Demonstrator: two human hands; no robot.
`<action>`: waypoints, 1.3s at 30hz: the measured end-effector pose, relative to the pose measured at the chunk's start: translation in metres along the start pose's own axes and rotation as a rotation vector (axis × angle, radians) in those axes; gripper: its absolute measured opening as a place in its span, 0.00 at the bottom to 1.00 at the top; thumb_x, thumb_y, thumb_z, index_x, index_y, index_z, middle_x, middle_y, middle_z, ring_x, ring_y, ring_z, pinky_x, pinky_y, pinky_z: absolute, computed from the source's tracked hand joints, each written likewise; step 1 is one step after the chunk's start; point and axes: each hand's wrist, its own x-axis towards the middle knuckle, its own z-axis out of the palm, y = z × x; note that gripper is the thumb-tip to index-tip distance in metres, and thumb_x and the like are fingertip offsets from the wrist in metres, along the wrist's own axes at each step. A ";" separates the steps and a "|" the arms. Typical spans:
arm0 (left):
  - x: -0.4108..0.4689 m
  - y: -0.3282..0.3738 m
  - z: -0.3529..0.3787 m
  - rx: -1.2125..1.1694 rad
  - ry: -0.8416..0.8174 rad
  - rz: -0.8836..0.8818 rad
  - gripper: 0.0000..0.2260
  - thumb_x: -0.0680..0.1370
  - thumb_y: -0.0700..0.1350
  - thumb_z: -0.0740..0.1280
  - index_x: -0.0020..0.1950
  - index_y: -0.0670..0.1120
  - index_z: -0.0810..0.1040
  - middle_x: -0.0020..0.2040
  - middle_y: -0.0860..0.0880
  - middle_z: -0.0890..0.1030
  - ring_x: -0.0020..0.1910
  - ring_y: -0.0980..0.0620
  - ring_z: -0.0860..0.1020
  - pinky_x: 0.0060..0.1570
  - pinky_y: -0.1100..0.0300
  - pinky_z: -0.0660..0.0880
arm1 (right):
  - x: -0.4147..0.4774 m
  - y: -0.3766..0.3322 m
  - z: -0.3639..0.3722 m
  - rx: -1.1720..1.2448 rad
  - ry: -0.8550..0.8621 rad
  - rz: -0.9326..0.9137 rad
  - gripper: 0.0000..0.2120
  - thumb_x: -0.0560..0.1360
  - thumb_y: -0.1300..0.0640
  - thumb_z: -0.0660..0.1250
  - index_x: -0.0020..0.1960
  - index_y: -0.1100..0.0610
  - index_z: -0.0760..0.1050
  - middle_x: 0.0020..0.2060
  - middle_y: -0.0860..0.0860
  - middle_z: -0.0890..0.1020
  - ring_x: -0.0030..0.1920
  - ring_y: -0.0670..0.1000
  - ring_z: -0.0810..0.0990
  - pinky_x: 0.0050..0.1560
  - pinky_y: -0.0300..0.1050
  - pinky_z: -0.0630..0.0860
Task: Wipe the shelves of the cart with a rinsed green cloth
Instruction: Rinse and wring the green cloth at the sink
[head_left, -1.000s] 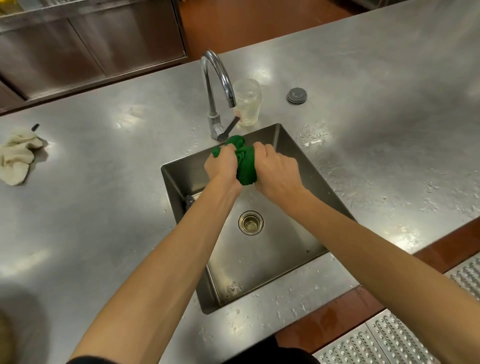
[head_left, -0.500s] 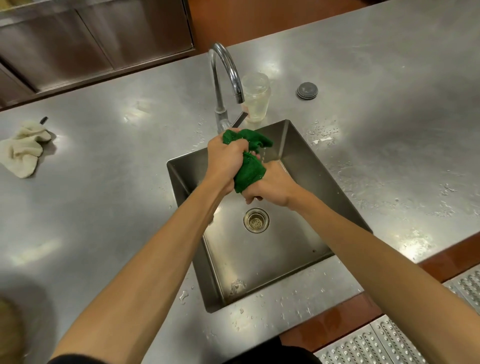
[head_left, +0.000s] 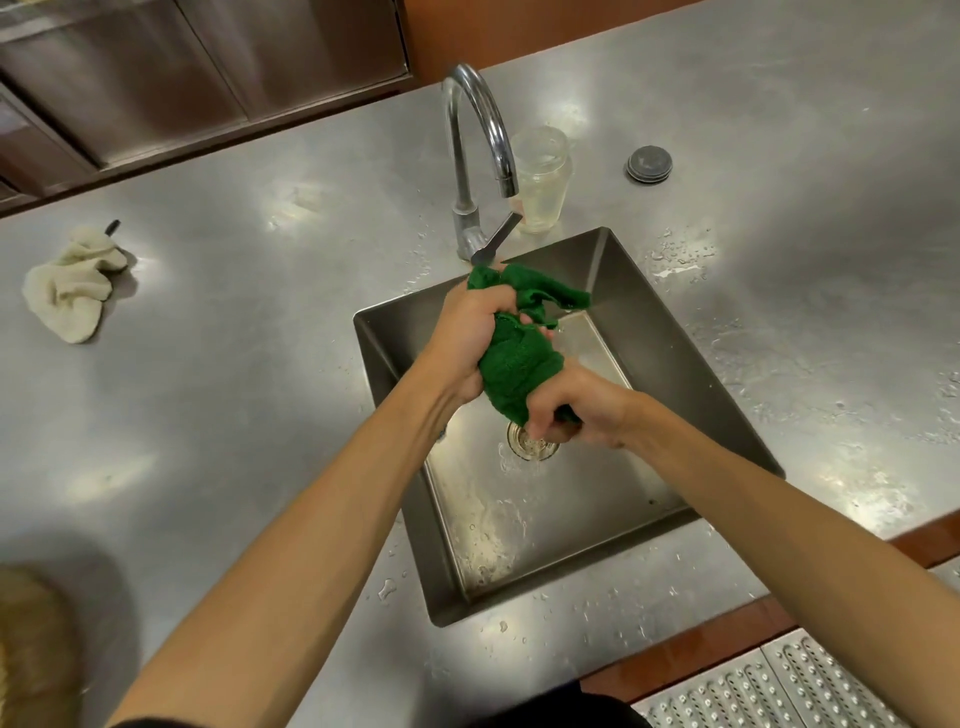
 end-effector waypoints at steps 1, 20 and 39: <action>0.003 -0.002 -0.001 -0.012 0.034 -0.013 0.08 0.72 0.29 0.57 0.40 0.41 0.72 0.25 0.45 0.72 0.25 0.47 0.74 0.37 0.53 0.79 | 0.000 0.000 -0.001 -0.003 -0.015 0.008 0.17 0.57 0.71 0.64 0.29 0.56 0.58 0.21 0.49 0.63 0.21 0.45 0.58 0.24 0.33 0.52; 0.002 -0.037 -0.009 -0.298 0.264 -0.274 0.12 0.81 0.46 0.57 0.48 0.43 0.79 0.39 0.43 0.83 0.40 0.45 0.81 0.42 0.53 0.79 | 0.013 0.029 0.016 -1.585 1.006 -0.390 0.45 0.60 0.60 0.82 0.73 0.59 0.66 0.68 0.65 0.71 0.54 0.62 0.74 0.51 0.51 0.76; 0.015 -0.024 -0.003 0.109 0.307 0.138 0.19 0.72 0.24 0.57 0.37 0.42 0.81 0.33 0.41 0.79 0.32 0.44 0.78 0.45 0.42 0.81 | 0.009 0.012 0.003 -0.288 0.368 -0.153 0.07 0.63 0.73 0.72 0.35 0.67 0.74 0.29 0.56 0.73 0.27 0.47 0.70 0.25 0.37 0.66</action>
